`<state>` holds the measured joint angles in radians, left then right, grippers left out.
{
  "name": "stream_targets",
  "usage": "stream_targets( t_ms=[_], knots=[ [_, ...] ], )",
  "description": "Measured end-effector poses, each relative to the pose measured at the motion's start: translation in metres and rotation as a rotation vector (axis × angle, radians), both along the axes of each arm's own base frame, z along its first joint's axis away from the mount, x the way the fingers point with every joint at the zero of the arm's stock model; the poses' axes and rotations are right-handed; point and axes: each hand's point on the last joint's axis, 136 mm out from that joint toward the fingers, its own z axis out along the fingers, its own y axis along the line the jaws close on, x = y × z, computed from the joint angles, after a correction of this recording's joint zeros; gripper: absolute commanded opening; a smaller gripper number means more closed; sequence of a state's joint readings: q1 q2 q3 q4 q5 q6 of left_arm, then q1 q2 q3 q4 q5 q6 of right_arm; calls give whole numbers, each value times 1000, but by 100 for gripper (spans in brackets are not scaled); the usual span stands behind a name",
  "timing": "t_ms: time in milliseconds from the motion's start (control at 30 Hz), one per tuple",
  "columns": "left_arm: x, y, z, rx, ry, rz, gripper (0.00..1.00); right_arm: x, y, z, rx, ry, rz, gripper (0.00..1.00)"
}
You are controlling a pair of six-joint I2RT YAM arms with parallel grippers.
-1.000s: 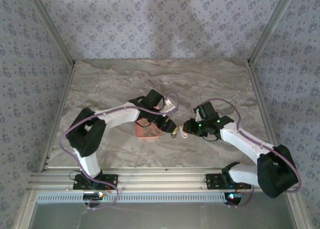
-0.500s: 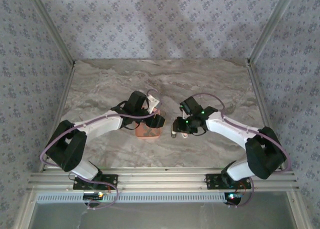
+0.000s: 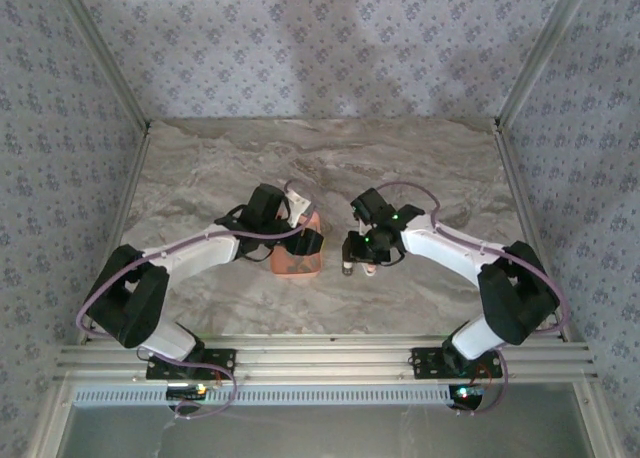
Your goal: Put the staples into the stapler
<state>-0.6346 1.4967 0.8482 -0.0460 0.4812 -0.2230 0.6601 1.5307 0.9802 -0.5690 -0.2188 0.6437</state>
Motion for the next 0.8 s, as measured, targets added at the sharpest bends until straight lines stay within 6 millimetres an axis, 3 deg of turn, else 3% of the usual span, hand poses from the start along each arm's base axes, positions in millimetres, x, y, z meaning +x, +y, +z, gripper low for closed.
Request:
stream_targets(
  t_ms=[167,300,433,500,600,733,767,800],
  knots=[
    [2,1,0,-3,-3,6,55,-7,-2,-31,-29,56,5,17],
    [4,3,0,-3,-3,11,55,-5,0,-29,-22,43,7,18],
    [7,6,2,-4,-9,25,59,-3,-3,-21,-30,13,2,25],
    [10,11,7,-3,-26,50,61,-1,-7,-9,-36,-26,2,32],
    [19,25,19,-3,-77,119,74,10,-16,16,-35,-125,-2,43],
    [38,64,44,14,-190,290,88,33,-45,52,-43,-286,-46,61],
    [44,79,53,22,-231,353,91,40,-56,61,-49,-331,-66,93],
    [50,94,61,31,-269,415,94,47,-68,69,-56,-380,-89,100]
  ],
)
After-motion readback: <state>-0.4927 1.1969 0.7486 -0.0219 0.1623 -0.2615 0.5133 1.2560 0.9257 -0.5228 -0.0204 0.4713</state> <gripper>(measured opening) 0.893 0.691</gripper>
